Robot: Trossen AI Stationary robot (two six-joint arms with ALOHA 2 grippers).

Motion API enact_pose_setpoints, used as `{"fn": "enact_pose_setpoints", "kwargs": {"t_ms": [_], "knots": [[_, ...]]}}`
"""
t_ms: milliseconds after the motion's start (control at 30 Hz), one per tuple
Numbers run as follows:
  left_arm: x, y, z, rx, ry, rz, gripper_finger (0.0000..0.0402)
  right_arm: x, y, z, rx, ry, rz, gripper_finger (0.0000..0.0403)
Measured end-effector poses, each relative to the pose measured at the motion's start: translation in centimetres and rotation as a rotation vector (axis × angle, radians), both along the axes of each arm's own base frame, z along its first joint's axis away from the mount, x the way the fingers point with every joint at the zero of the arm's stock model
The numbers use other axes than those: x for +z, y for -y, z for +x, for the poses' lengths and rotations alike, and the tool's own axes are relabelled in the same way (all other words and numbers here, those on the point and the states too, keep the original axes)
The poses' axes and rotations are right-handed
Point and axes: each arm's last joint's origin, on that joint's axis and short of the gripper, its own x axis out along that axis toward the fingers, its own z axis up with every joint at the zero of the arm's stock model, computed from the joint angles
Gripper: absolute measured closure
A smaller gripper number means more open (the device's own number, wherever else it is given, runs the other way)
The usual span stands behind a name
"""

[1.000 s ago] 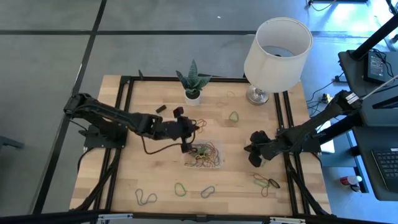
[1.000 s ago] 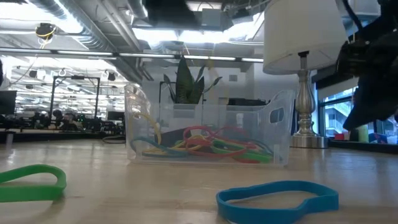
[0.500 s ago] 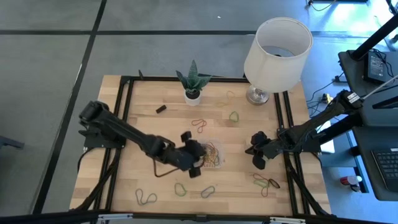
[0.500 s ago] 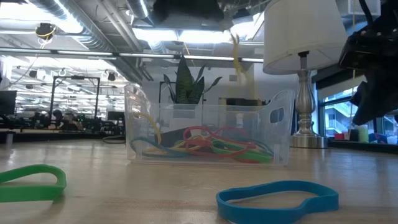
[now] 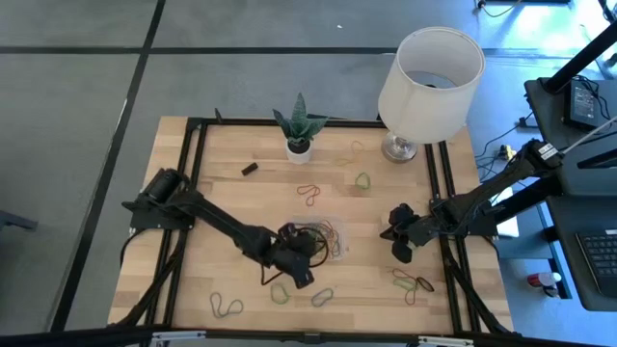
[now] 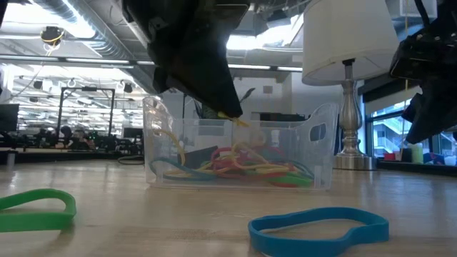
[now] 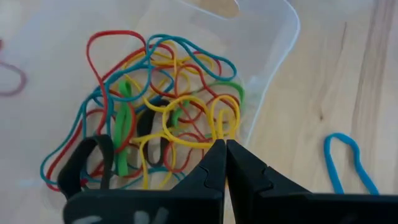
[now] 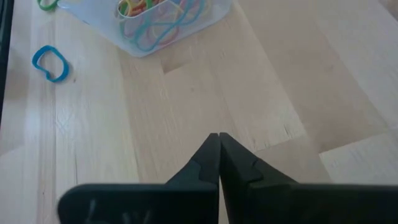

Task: Pick and place rubber bands into bin
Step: Put the left yellow rubber band into the transparent bin

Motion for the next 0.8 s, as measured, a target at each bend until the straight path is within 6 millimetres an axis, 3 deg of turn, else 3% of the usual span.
{"fn": "enact_pose_setpoints", "kwargs": {"t_ms": [200,800], "knots": [[-0.10,0.06,0.02,0.008,-0.003,-0.027,0.0394,0.00,0.00,0.00,0.001,-0.001,0.001,0.0398],[-0.10,-0.40,0.21,0.074,0.007,-0.064,0.0283,-0.01,-0.02,-0.01,0.007,-0.003,0.003,0.0398]]}}
